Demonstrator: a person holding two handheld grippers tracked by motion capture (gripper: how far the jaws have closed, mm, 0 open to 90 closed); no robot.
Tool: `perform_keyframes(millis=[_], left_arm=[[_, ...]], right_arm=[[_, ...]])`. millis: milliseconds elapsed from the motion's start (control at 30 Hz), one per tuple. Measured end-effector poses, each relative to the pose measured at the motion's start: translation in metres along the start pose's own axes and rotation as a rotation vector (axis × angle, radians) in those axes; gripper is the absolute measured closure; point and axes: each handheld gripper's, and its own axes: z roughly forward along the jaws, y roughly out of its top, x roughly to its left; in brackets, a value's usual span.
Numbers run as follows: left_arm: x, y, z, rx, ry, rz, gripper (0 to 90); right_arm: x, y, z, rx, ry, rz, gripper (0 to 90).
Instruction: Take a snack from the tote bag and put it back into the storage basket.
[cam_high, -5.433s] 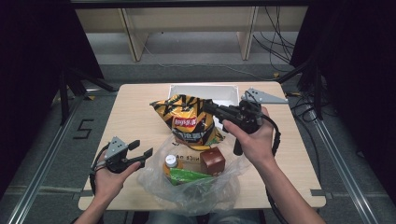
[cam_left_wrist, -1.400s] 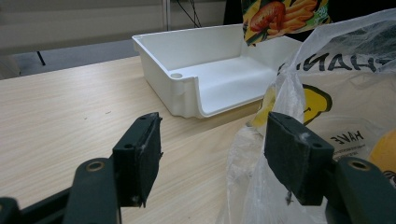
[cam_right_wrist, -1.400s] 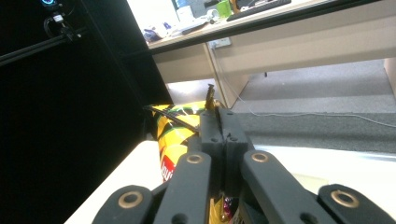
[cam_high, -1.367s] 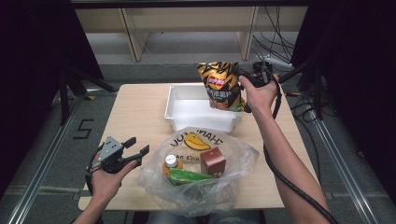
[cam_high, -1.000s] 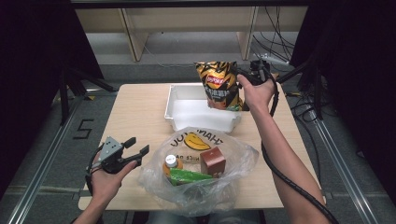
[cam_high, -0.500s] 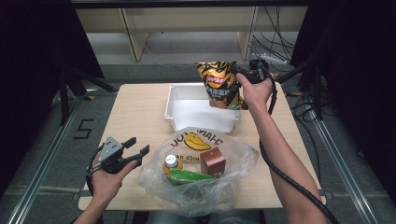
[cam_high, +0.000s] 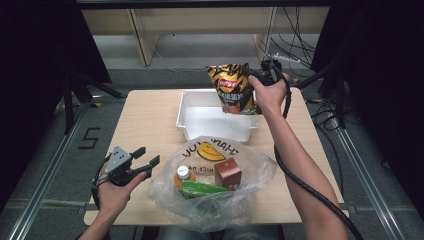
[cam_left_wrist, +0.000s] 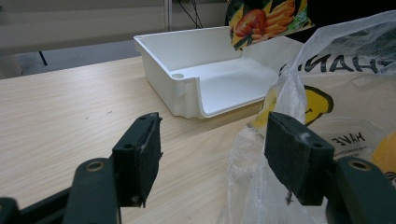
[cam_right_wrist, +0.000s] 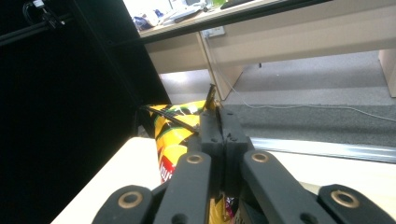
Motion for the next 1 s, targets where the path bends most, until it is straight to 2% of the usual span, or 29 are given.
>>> perform_keyframes(millis=[33,133,167,267,300,333,400,500,600,667,700,767,800,933,967,1000], left_arm=[[0.0,0.0,0.0,0.003,0.0,-0.002,35.7],[0.0,-0.001,0.001,0.002,-0.005,-0.005,35.7],[0.001,0.0,0.001,-0.005,-0.01,0.006,35.7],[0.001,0.0,0.0,0.006,-0.001,-0.007,35.7],[0.002,-0.001,0.002,-0.005,-0.014,-0.001,35.6],[0.002,-0.001,0.002,-0.004,-0.012,-0.004,35.6],[0.002,-0.001,0.001,-0.003,-0.005,-0.01,35.6],[0.002,0.0,0.0,-0.002,-0.001,-0.001,35.6],[0.002,0.0,0.0,0.001,-0.002,-0.003,35.6],[0.001,0.0,0.0,-0.002,-0.002,-0.009,35.6],[0.001,0.0,-0.001,-0.003,-0.002,-0.009,35.6],[0.002,0.0,0.0,-0.015,-0.01,-0.008,35.6],[0.002,0.0,0.0,-0.013,-0.01,-0.007,35.6],[0.001,0.0,0.0,-0.002,-0.005,-0.004,35.6],[0.001,0.0,0.0,0.0,-0.005,-0.004,35.6],[0.001,0.0,0.0,0.0,-0.006,-0.005,35.6]], right_arm=[[-0.001,0.001,0.002,-0.004,0.002,-0.022,90.0],[0.0,0.003,0.006,-0.004,0.0,-0.026,90.0],[0.0,0.003,0.006,-0.004,0.0,-0.026,90.0],[0.0,0.003,0.01,-0.002,0.002,-0.026,90.0],[0.0,0.003,0.011,-0.004,0.005,-0.024,90.0],[0.001,0.003,0.012,-0.001,0.003,-0.001,90.0],[0.0,0.003,0.015,-0.005,0.005,-0.022,90.0],[0.001,0.002,0.018,0.003,0.002,-0.009,90.0],[0.0,0.002,0.021,-0.004,0.005,-0.029,90.0],[0.003,0.002,0.021,0.006,0.002,0.002,90.0],[0.002,0.002,0.023,0.004,0.004,-0.017,90.0],[0.002,0.002,0.024,0.005,0.005,-0.016,90.0],[0.003,0.001,0.025,0.011,0.004,0.005,90.0],[0.002,0.001,0.027,0.0,0.009,-0.011,90.0],[0.004,0.0,0.027,0.008,0.005,0.016,90.0],[0.003,0.0,0.027,0.007,0.008,0.01,90.0]])
